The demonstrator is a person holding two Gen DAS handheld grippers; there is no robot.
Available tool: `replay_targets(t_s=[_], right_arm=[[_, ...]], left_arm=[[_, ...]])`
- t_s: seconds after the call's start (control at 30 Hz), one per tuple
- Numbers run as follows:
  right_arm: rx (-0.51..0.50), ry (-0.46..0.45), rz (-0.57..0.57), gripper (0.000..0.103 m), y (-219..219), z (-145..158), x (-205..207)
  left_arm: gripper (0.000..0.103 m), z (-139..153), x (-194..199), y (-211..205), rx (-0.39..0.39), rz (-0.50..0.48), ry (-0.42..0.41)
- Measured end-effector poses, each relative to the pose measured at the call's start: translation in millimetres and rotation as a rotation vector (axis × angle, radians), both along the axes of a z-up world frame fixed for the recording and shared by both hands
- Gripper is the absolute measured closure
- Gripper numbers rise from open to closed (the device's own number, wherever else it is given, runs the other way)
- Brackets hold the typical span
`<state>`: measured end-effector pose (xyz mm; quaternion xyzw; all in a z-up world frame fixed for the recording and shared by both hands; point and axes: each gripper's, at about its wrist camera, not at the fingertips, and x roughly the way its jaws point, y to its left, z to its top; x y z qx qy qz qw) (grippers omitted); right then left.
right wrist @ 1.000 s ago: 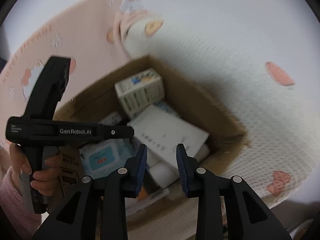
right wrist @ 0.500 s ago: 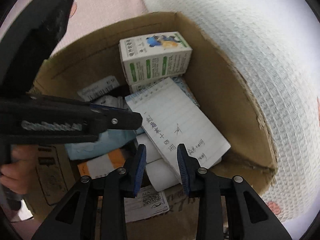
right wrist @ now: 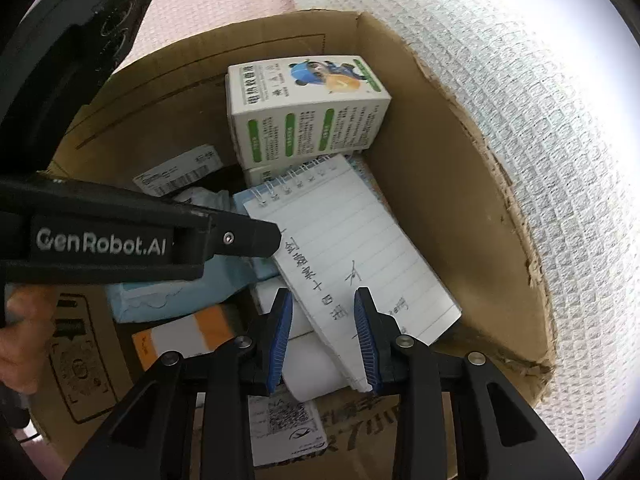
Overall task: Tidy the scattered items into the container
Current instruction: 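Lower the white spiral notepad into the box and open the right gripper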
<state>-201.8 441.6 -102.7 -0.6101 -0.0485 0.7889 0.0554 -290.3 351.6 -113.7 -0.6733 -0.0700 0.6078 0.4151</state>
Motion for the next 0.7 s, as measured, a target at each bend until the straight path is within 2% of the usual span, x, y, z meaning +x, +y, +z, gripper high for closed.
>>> replay_targets(t_s=[0.13,0.23,0.37,0.47,0.53,0.7], right_arm=[[-0.003,0.003,-0.009,0.074,-1.1,-1.0,-3.7],[-0.013,0.005,-0.027,0.074,-0.9,0.1,-4.9],[-0.007,0.004,-0.037,0.074,-2.9,0.3,-2.8],[-0.020,0.005,-0.045,0.074,-2.5,0.9,-0.5],[-0.024,0.008,-0.041,0.074,16.1,15.7,10.1],[-0.051,0.017,-0.065,0.074,18.6,24.5,20.8]], left_arm=[[0.083,4.2,-0.5,-1.2,0.032,0.005,-0.020],[0.083,1.1,-1.7,3.0,0.013,0.005,-0.014],[0.083,-4.9,1.8,6.1,0.047,0.064,-0.050],[0.083,-3.7,6.1,-7.0,0.060,0.096,-0.033],[0.083,-2.8,5.2,-9.4,0.063,0.100,-0.035],[0.083,3.0,4.2,-22.7,0.063,0.126,-0.045]])
